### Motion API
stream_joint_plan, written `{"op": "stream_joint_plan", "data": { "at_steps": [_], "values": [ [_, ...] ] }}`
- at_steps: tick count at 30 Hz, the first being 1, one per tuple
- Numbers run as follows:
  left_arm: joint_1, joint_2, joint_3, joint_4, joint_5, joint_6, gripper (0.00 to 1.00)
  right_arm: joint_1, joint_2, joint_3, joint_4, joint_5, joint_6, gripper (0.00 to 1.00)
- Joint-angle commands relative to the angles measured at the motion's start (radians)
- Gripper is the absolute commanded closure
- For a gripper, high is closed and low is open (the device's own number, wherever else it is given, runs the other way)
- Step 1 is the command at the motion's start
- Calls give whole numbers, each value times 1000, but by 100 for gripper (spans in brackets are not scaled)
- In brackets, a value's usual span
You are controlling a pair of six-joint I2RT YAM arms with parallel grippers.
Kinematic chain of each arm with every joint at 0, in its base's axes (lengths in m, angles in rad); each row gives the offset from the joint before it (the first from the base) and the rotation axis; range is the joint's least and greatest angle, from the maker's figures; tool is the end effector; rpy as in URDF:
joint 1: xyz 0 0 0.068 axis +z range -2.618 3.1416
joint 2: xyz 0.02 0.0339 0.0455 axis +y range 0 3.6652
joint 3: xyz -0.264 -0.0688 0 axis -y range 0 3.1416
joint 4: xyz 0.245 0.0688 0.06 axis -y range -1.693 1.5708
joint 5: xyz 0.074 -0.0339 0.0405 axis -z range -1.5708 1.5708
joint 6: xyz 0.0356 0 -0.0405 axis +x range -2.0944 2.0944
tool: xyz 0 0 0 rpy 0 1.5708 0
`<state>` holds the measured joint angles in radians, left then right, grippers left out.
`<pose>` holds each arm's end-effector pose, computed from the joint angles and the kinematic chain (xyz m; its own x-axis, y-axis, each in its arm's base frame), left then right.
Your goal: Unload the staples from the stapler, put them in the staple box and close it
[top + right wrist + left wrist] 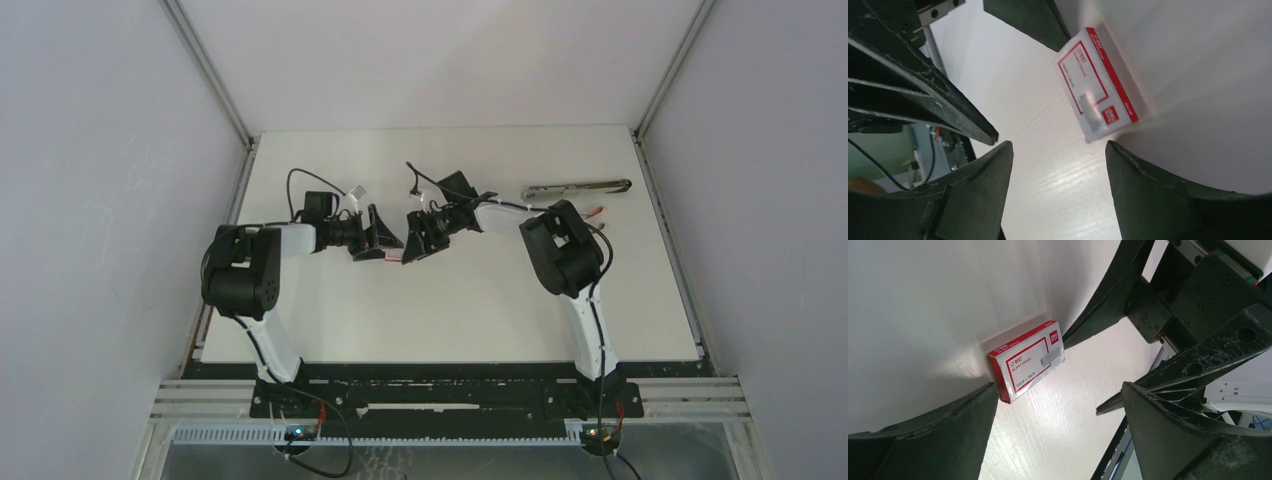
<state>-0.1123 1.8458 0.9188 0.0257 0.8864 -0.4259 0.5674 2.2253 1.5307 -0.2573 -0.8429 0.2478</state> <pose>0.3414 -0.0663 0.1320 -0.9363 -0.1573 -0.3141 0.1777 0.5593 -0.8097 0.3770 0.2718 0.1327 -0.8432 -0.3439 -0.4133 -0.5323 0.4256 0.7318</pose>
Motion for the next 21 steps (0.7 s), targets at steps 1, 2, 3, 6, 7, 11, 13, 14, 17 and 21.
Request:
{"op": "stream_joint_plan", "data": {
  "at_steps": [1,2,3,6,7,11,13,14,17,21],
  "values": [
    [-19,18,0,-24,-35,11,0,-50,-112,4,-116,79,-154,31],
    [-25,13,-2,-21,-37,9,0,-62,-140,-7,-136,90,-194,31],
    [-33,9,-3,-20,-40,7,0,-75,-169,-21,-155,113,-230,31],
    [-68,1,3,-19,-48,4,0,-116,-268,-82,-185,172,-328,30],
    [-83,1,9,-20,-51,3,0,-128,-298,-92,-200,186,-373,29],
    [-138,20,44,-18,-63,-16,0,-161,-402,-130,-261,239,-482,29],
    [-161,39,70,-1,-72,-37,0,-173,-454,-141,-289,275,-511,29],
    [-172,49,89,0,-83,-41,0,-184,-478,-150,-291,280,-515,29],
    [-193,82,148,0,-132,-51,0,-226,-549,-185,-292,267,-507,29],
    [-201,126,221,18,-183,-82,0,-256,-635,-225,-299,265,-530,28]
  ]
}}
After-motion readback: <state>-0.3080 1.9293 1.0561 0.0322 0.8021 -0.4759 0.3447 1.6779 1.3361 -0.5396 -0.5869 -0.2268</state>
